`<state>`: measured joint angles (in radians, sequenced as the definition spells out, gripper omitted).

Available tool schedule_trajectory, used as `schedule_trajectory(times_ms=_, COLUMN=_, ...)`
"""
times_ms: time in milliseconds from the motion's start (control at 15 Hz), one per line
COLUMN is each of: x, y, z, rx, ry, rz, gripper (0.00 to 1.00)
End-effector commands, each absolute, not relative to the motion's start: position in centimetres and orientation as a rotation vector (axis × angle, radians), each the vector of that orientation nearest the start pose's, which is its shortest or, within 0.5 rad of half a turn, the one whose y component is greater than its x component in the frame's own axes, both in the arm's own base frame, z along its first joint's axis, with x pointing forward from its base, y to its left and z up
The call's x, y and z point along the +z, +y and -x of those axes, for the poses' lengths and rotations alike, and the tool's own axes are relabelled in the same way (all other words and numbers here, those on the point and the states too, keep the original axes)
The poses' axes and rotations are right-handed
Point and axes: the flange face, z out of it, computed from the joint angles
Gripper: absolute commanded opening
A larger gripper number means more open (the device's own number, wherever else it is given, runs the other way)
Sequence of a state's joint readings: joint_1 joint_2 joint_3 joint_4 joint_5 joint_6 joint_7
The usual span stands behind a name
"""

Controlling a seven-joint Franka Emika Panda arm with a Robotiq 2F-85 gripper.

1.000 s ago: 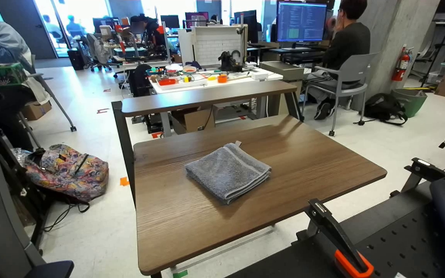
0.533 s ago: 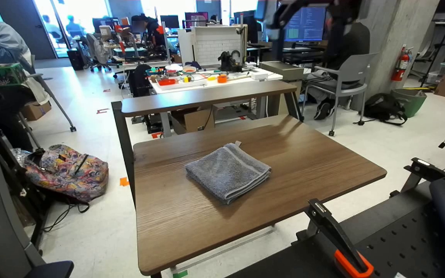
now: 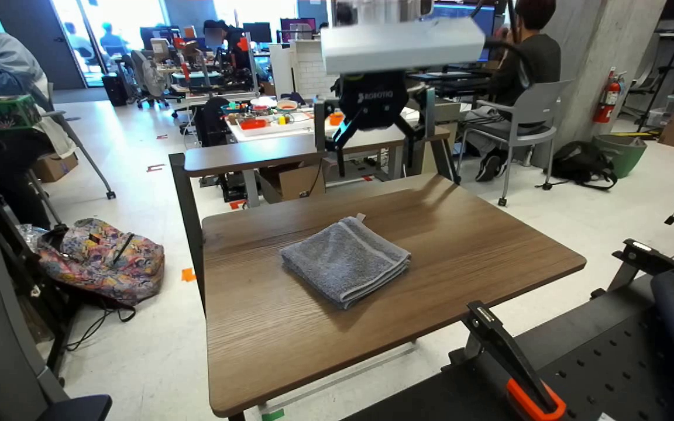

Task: Move the towel

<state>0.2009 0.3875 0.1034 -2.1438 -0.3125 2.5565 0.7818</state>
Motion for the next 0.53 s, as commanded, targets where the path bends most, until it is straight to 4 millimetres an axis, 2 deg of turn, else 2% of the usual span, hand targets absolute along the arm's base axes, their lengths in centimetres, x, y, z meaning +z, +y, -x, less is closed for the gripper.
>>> schedule_trajectory(times_ms=0, x=16.3, y=19.2, z=-58.7, rx=-0.167, ry=0.412, rz=3.282, gripper=1.00)
schedule_trajectory(times_ms=267, x=10.6, y=20.7, z=-60.0, rx=-0.080, ry=0.386, rz=3.317, gripper=1.00)
schedule_trajectory(times_ms=467, x=8.3, y=21.8, z=-60.1, rx=-0.041, ry=0.343, rz=3.325, gripper=1.00)
